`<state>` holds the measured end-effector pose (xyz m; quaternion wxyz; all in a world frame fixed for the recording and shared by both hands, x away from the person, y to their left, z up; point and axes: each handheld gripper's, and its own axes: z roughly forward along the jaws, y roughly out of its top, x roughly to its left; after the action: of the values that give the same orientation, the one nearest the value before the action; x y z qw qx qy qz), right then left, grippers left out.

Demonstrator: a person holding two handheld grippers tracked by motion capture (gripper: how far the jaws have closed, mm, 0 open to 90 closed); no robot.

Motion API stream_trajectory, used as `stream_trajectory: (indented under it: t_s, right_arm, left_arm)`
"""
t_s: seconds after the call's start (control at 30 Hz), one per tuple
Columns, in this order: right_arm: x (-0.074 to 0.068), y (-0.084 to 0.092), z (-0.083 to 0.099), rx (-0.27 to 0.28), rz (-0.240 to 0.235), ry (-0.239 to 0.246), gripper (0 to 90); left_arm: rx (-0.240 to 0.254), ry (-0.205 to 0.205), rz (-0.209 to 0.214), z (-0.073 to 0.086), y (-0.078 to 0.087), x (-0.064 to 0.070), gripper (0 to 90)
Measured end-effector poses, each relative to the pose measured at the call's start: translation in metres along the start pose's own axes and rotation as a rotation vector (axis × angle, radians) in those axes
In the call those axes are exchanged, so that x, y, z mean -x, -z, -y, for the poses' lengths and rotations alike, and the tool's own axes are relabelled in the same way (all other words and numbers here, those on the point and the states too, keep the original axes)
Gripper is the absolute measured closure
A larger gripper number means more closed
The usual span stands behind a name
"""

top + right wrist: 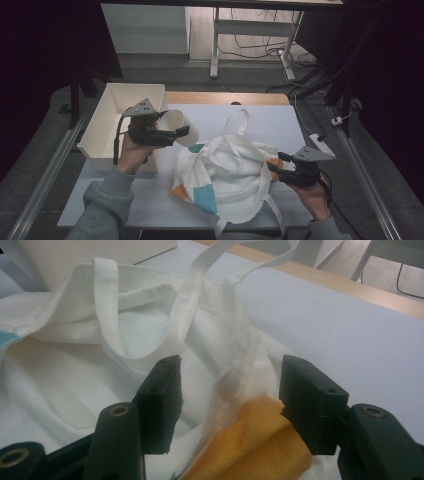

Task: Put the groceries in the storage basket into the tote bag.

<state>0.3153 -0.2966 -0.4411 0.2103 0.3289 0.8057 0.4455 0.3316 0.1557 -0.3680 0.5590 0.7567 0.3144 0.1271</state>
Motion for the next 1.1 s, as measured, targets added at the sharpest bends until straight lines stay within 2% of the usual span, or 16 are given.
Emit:
stream_trajectory:
  t_s: [0.33, 0.57, 0.83, 1.1]
  right_arm:
    - [-0.004, 0.000, -0.003, 0.007, -0.013, 0.016, 41.9]
    - [-0.013, -0.001, -0.008, 0.014, -0.034, 0.035, 40.7]
    - [-0.032, -0.006, -0.019, 0.010, -0.087, 0.078, 36.0]
    - [-0.056, -0.017, -0.028, 0.011, -0.126, 0.127, 23.9]
  left_arm:
    - [-0.042, -0.013, 0.049, 0.010, -0.014, 0.013, 19.5]
    - [-0.076, -0.023, 0.081, 0.017, -0.027, 0.022, 19.4]
    - [-0.099, -0.027, 0.124, 0.020, -0.042, 0.033, 19.5]
    - [-0.138, -0.045, 0.166, 0.022, -0.063, 0.045, 19.5]
